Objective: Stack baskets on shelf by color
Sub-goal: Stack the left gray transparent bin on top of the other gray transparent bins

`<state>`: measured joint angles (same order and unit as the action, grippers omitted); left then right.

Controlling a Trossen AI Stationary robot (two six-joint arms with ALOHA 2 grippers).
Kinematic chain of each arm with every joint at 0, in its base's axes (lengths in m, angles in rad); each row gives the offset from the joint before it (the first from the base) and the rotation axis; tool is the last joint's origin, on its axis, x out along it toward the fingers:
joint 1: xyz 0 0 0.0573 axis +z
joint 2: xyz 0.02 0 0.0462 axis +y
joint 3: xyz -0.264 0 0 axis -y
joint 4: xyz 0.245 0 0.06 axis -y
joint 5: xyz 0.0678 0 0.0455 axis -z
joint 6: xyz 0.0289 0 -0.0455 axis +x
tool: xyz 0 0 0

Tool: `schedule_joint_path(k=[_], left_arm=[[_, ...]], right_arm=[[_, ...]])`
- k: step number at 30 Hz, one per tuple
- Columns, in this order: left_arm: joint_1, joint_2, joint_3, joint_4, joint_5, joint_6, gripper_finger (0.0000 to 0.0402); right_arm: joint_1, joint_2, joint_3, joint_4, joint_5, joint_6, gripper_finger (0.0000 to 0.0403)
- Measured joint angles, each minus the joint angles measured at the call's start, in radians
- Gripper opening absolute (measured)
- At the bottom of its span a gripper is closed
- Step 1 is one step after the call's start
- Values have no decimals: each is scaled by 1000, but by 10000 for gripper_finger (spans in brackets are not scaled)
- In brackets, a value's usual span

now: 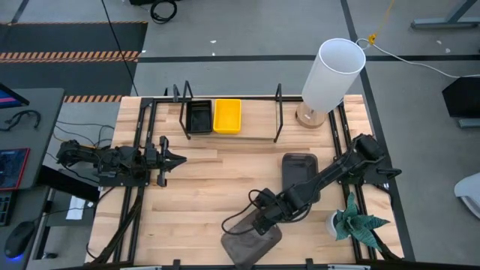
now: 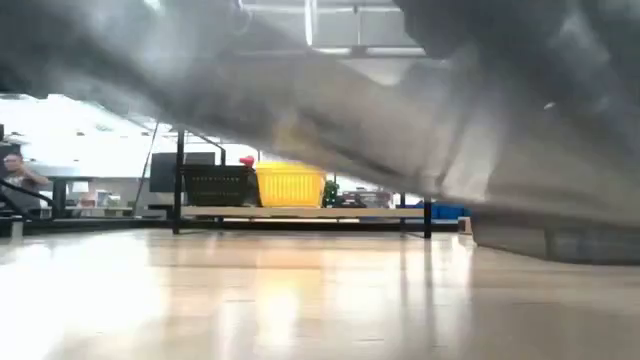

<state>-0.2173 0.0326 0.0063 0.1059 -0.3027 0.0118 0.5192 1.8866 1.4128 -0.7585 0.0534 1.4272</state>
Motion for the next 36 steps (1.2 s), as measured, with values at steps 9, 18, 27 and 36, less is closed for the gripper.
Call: schedule_joint_path(k=[9, 18, 27, 36], left_arm=[[0, 0, 0, 0, 0, 0, 31], [0, 0, 0, 0, 0, 0, 36], [0, 0, 0, 1, 0, 0, 34], [0, 0, 0, 1, 0, 0, 33]], right_arm=[[-25, -125, 1, 55, 157, -48, 8], [-88, -253, 1, 48, 174, -127, 8], [-151, -381, 1, -58, 174, -173, 8], [-227, -483, 1, -369, 122, -146, 8]])
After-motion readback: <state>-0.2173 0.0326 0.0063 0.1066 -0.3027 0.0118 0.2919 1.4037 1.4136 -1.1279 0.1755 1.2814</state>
